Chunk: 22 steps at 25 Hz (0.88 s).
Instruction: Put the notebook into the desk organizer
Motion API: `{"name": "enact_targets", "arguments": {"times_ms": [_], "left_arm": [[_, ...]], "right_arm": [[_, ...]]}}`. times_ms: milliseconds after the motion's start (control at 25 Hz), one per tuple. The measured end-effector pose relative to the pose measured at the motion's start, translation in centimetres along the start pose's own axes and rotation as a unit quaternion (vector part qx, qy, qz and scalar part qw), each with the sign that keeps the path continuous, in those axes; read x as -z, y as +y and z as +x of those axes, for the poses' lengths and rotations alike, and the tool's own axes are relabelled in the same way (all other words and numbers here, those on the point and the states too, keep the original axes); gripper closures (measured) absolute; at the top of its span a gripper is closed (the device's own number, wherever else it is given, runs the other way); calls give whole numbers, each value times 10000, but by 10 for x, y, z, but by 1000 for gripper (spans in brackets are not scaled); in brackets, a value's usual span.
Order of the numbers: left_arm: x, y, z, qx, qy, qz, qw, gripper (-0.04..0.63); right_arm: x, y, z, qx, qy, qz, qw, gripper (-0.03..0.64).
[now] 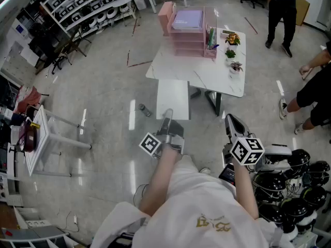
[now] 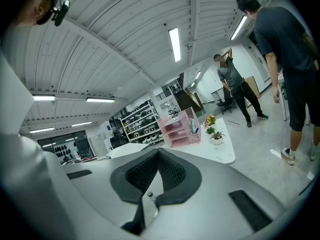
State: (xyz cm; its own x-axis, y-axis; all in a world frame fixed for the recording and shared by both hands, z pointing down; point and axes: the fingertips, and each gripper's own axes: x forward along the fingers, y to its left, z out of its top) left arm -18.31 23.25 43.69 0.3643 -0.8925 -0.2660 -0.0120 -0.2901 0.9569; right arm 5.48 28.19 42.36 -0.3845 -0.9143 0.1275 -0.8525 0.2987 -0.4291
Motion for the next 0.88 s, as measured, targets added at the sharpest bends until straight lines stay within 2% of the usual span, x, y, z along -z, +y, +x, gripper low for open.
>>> {"name": "enact_targets", "arguments": {"times_ms": [320, 560, 720, 880], "left_arm": [[14, 2, 4, 10, -113, -155, 9998, 569], [16, 5, 11, 33, -176, -244, 9995, 569], [14, 7, 18, -1, -163, -253, 9995, 569], [11, 13, 31, -23, -167, -281, 9995, 569]], "right_arm": [[-6, -18, -15, 109, -32, -31, 9999, 606], [-11, -25, -8, 42, -26, -41, 10000, 606], [-13, -22, -1, -8, 27, -329, 9995, 606], [-14, -29, 10, 46, 76, -300, 9995, 606]]}}
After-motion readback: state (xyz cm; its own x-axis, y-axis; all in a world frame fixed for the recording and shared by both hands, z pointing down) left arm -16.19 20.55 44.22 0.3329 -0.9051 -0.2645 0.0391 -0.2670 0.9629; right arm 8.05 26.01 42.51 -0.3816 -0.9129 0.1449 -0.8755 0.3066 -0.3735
